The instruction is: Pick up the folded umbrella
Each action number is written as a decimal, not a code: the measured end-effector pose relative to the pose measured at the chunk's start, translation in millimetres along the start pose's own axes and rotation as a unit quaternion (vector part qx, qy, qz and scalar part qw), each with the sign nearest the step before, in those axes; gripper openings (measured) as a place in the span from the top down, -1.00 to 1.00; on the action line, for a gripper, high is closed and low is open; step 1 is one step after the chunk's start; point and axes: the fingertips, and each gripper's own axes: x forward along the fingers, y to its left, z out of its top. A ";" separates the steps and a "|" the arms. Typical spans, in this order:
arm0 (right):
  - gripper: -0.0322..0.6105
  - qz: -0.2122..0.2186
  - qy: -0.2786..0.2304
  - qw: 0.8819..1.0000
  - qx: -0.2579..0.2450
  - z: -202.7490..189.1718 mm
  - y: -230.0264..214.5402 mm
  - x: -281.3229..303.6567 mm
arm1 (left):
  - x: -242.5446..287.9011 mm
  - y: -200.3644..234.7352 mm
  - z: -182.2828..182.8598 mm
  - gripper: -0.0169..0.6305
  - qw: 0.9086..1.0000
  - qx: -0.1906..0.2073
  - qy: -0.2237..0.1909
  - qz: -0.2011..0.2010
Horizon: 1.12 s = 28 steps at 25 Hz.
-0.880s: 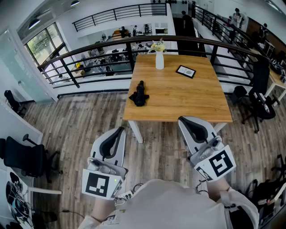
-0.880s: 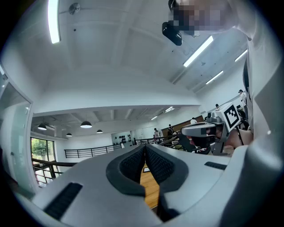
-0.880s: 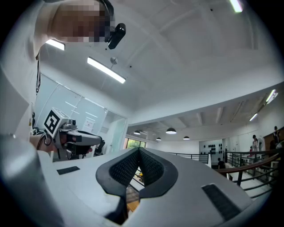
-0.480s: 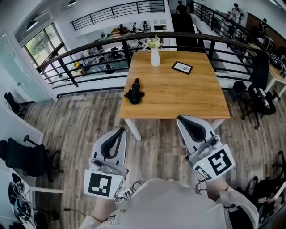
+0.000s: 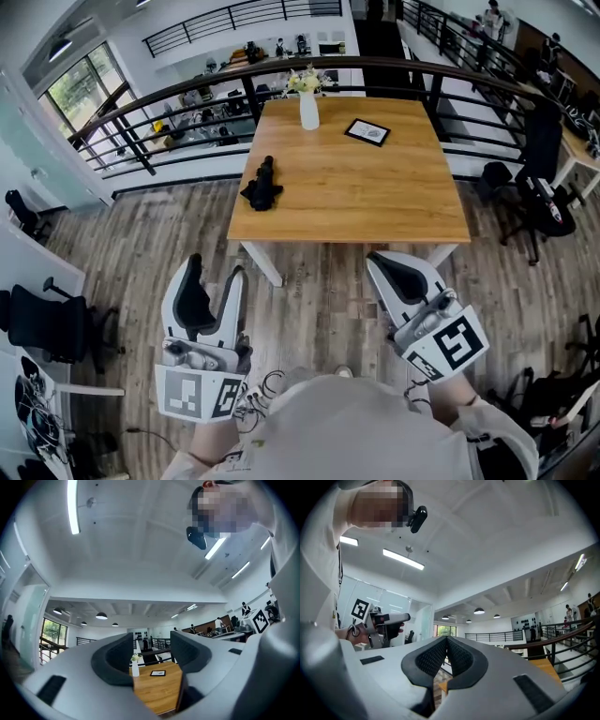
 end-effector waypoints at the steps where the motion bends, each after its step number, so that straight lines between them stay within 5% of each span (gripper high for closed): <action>1: 0.81 0.005 -0.003 1.000 0.008 -2.5 -0.7 -2.8 | 0.9 -1.2 -1.7 0.17 1.000 0.002 0.003 0.009; 8: 0.81 0.037 -0.015 0.999 0.023 -19.0 -12.9 -8.6 | 22.4 -14.4 -33.5 0.17 0.998 0.034 0.051 0.019; 16: 0.81 0.015 0.020 0.999 0.023 -61.2 -47.9 1.4 | 58.7 -21.3 -71.7 0.17 0.996 0.052 0.070 0.006; 28: 0.81 0.011 0.063 0.998 0.018 -99.4 -91.7 94.3 | 139.2 34.5 -124.3 0.17 0.995 0.035 0.092 -0.019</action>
